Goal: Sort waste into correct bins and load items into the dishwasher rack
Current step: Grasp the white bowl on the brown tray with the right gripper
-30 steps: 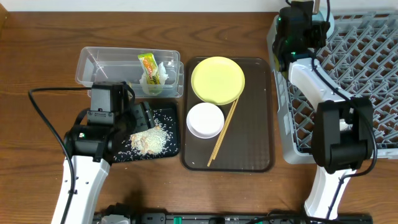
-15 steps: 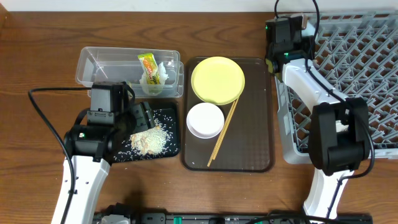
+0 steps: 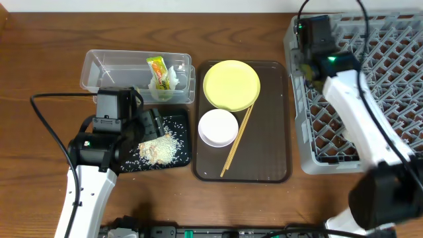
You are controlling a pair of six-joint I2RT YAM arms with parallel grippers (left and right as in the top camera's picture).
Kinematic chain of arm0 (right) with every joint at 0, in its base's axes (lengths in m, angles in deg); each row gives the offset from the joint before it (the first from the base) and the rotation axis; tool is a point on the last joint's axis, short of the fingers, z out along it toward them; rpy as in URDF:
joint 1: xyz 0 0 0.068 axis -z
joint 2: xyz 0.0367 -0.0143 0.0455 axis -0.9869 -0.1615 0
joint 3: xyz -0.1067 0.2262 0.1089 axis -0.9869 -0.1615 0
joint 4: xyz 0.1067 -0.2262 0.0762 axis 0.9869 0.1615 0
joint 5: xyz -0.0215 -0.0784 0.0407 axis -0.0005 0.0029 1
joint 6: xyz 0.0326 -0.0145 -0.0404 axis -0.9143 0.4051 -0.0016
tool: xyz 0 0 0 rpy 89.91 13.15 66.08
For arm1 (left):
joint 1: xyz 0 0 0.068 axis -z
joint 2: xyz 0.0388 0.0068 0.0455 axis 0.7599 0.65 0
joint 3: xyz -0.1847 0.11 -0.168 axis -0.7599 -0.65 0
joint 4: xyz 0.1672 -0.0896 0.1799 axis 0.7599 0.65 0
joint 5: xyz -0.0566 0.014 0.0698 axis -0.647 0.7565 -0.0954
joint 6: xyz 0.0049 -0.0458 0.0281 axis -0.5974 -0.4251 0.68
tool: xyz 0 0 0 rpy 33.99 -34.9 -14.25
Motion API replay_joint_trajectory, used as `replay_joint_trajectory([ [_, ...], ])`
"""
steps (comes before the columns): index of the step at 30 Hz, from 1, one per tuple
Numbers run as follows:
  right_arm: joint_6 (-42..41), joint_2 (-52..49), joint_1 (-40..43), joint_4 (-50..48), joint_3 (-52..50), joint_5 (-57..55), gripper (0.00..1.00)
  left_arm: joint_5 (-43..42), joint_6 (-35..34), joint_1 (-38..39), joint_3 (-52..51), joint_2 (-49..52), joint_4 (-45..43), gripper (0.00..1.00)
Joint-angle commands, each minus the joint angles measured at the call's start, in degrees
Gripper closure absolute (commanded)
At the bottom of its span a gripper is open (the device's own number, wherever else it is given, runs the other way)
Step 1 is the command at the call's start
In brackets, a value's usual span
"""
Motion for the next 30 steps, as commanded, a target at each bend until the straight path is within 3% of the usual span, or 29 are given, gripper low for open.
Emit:
replay_joint_trajectory([
  [1, -6.5, 1.4, -2.1, 2.8, 0.2, 23.8, 0.49, 5.2, 0.9, -0.3, 0.9, 0.4, 2.0, 0.25],
  [5, -7.9, -0.4, -5.7, 7.4, -0.6, 28.4, 0.51, 18.3, -8.7, -0.3, 0.9, 1.6, 7.8, 0.25],
  [7, -8.0, -2.0, -7.8, 8.3, -1.8, 28.5, 0.52, 19.9, -11.7, -0.3, 0.8, 2.0, 9.2, 0.19],
  [15, -10.0, -10.4, -15.7, 8.4, -5.6, 27.8, 0.7, 19.6, -11.7, -0.3, 0.8, 3.0, 9.2, 0.18],
  [20, -12.9, -15.0, -18.3, 8.2, -6.0, 27.2, 0.73, 19.6, -11.7, -0.3, 0.8, 3.0, 9.2, 0.18],
  [21, -13.1, -15.5, -18.7, 8.2, -6.0, 27.2, 0.78, 19.6, -11.7, -0.3, 0.8, 3.0, 9.2, 0.18],
  [23, -13.1, -16.1, -19.3, 8.1, -6.0, 27.1, 0.98, 19.6, -11.7, -0.3, 0.8, 3.0, 9.2, 0.18],
  [30, -12.7, -10.8, -16.7, 10.4, -2.2, 20.4, 0.99, 19.6, -11.7, -0.3, 0.8, 3.0, 9.2, 0.18],
])
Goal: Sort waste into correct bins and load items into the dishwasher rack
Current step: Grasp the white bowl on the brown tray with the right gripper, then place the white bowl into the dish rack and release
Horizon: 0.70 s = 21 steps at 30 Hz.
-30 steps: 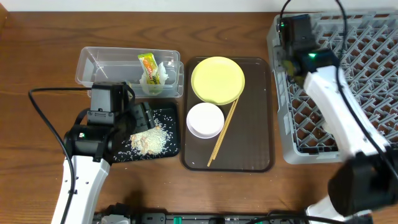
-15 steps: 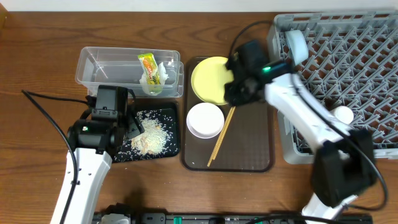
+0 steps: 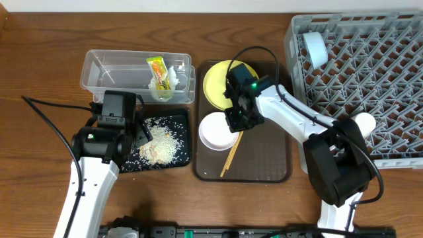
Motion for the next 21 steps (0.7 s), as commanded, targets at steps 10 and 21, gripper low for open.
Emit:
replay_joint_trajectory([
  [10, 1.6, 21.0, 12.4, -6.1, 7.9, -42.8, 0.99, 1.2, -0.7, -0.3, 0.8, 0.2, 0.0, 0.18],
  [21, 17.3, 19.2, 27.1, -32.9, 7.8, -60.7, 0.99, 1.2, -0.7, -0.3, 0.8, 0.2, -0.9, 0.18],
])
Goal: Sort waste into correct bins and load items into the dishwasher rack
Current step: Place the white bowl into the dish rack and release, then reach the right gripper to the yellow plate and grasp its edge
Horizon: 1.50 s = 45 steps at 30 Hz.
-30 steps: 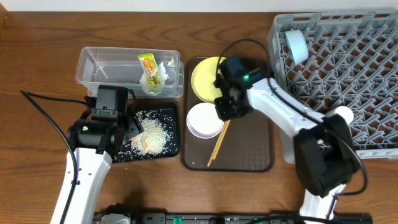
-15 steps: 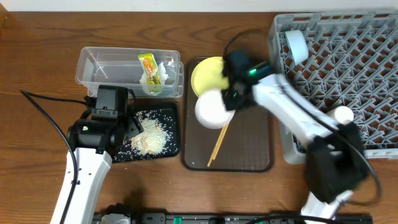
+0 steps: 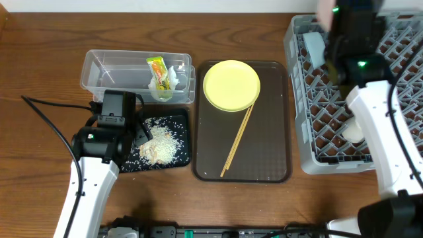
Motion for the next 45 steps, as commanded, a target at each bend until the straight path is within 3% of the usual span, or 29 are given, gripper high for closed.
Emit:
replay_joint_trajectory([
  [1, 8.5, -3.0, 4.3, -4.3, 0.0, -5.2, 0.99, 1.1, -0.7, -0.3, 0.8, 0.2, -0.1, 0.18],
  [10, 30.6, -13.6, 10.9, -21.4, 0.0, -5.9, 0.99, 1.1, -0.7, -0.3, 0.8, 0.2, -0.3, 0.18],
  [21, 31.5, -24.5, 11.4, -24.9, 0.0, -7.7, 0.99, 1.2, -0.7, -0.3, 0.8, 0.2, -0.6, 0.18],
  [29, 29.6, -28.3, 9.1, -22.7, 0.0, -7.7, 0.99, 1.2, -0.7, -0.3, 0.8, 0.2, -0.7, 0.18],
  [36, 17.1, -28.5, 6.8, -12.0, 0.0, -6.8, 0.99, 1.2, -0.7, -0.3, 0.8, 0.2, -0.8, 0.18],
  [41, 11.3, -27.0, 5.4, -2.4, 0.0, 1.2, 0.98, 1.2, -0.7, -0.3, 0.8, 0.2, -0.7, 0.18],
  [43, 8.8, -24.9, 5.3, 0.2, 0.0, 3.8, 0.97, 1.2, -0.7, -0.3, 0.8, 0.2, -0.7, 0.18],
  [45, 7.9, -22.0, 5.2, 2.7, 0.0, 6.9, 0.87, 1.2, -0.7, -0.3, 0.8, 0.2, -0.8, 0.18],
])
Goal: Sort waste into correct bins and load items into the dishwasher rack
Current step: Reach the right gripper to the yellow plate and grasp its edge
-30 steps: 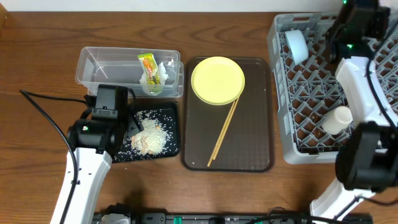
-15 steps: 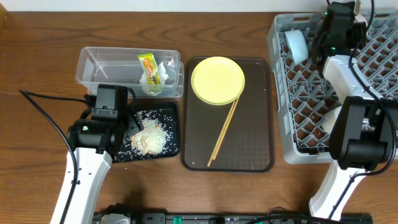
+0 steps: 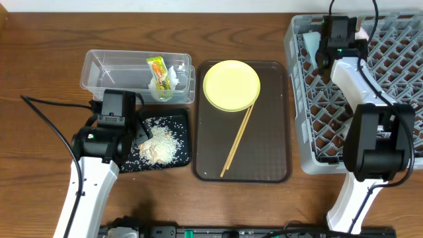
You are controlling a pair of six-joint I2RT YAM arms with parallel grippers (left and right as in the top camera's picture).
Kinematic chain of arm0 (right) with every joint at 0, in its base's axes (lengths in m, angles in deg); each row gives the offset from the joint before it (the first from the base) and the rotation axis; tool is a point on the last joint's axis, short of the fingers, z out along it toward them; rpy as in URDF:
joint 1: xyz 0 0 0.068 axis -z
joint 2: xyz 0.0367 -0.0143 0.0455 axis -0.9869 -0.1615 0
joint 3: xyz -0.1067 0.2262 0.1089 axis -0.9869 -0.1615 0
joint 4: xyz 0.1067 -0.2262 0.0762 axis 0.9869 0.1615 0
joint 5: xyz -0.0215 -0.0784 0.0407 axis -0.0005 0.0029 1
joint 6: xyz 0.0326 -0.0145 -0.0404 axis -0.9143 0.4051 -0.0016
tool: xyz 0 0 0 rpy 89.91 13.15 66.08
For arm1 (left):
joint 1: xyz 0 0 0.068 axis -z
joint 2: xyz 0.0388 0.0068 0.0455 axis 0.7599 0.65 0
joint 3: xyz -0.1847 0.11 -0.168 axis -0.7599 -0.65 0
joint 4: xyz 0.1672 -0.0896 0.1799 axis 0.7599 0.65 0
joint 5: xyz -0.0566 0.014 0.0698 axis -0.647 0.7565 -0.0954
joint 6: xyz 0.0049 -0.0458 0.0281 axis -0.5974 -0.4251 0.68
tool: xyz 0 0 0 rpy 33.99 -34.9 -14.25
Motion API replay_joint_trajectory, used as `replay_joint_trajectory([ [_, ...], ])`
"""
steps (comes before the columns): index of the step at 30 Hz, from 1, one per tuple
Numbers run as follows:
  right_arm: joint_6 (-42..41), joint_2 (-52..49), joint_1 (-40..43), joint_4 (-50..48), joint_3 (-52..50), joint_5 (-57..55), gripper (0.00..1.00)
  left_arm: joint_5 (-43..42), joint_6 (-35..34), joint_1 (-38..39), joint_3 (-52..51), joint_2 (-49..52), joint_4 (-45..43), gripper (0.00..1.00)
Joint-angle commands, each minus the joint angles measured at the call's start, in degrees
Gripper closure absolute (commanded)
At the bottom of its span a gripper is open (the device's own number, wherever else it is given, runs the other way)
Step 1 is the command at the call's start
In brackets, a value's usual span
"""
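Observation:
A yellow plate [image 3: 231, 84] lies at the back of the brown tray [image 3: 271, 158], with a pair of chopsticks [image 3: 238, 140] slanting across the tray below it. The grey dishwasher rack [image 3: 370, 99] stands on the right. A white cup-like dish [image 3: 309, 45] stands in its back left corner. My right gripper [image 3: 328, 47] is right beside that dish, its fingers hidden under the wrist. A pale thing [image 3: 362, 30] shows just right of the wrist. My left gripper [image 3: 140, 134] hovers over the black tray [image 3: 178, 119] of spilled rice [image 3: 157, 147], fingers mostly hidden.
A clear bin [image 3: 109, 69] at the back left holds a yellow wrapper and crumpled paper [image 3: 160, 76] at its right end. The left arm's cable [image 3: 46, 109] loops over the table on the left.
The right arm was a blur over the rack's back left; now it is still, its wrist lower and beside the white dish there. The left arm, plate and chopsticks have not moved.
First a white bowl sat on the brown tray below the plate while my right gripper was at the rack's back left corner. Then the right gripper was at that bowl. Then the bowl was gone from the tray and the arm was back over the rack, where it remains.

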Motion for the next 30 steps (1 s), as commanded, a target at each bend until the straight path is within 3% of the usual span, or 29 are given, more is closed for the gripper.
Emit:
replay_joint_trajectory([
  [1, -4.5, 5.6, -0.9, 2.8, -0.5, 10.2, 0.79, 1.1, -0.7, -0.3, 0.8, 0.2, 0.2, 0.18],
  [2, -4.5, 7.5, -0.9, 4.0, -0.5, 11.9, 0.67, 1.1, -0.7, -0.3, 0.8, 0.2, 0.2, 0.18],
  [3, -4.4, 9.1, -0.9, 5.0, -0.5, 13.7, 0.49, 1.1, -0.7, -0.3, 0.8, 0.2, 0.2, 0.18],
  [4, -4.5, 11.0, -0.9, 6.2, -0.5, 15.6, 0.43, 1.1, -0.7, -0.3, 0.8, 0.2, 0.2, 0.18],
  [9, -5.7, 19.0, -3.0, 12.8, -0.5, 32.0, 0.42, 1.1, -0.7, -0.3, 0.8, 0.2, 0.2, 0.18],
  [15, -14.9, 22.1, -8.2, 17.4, -0.5, 57.4, 0.48, 1.1, -0.7, -0.3, 0.8, 0.2, 0.2, 0.18],
  [19, -16.1, 19.9, -12.6, 17.3, -1.5, 55.0, 0.59, 1.1, -0.7, -0.3, 0.8, 0.2, 0.2, 0.17],
  [24, -23.8, 13.0, -17.7, 17.8, -1.7, 46.3, 0.65, 1.1, -0.7, -0.3, 0.7, 0.2, 0.2, 0.17],
  [30, -30.4, 2.7, -20.6, 17.6, -1.7, 44.9, 0.69, 1.1, -0.7, -0.3, 0.6, 0.2, 0.2, 0.17],
])
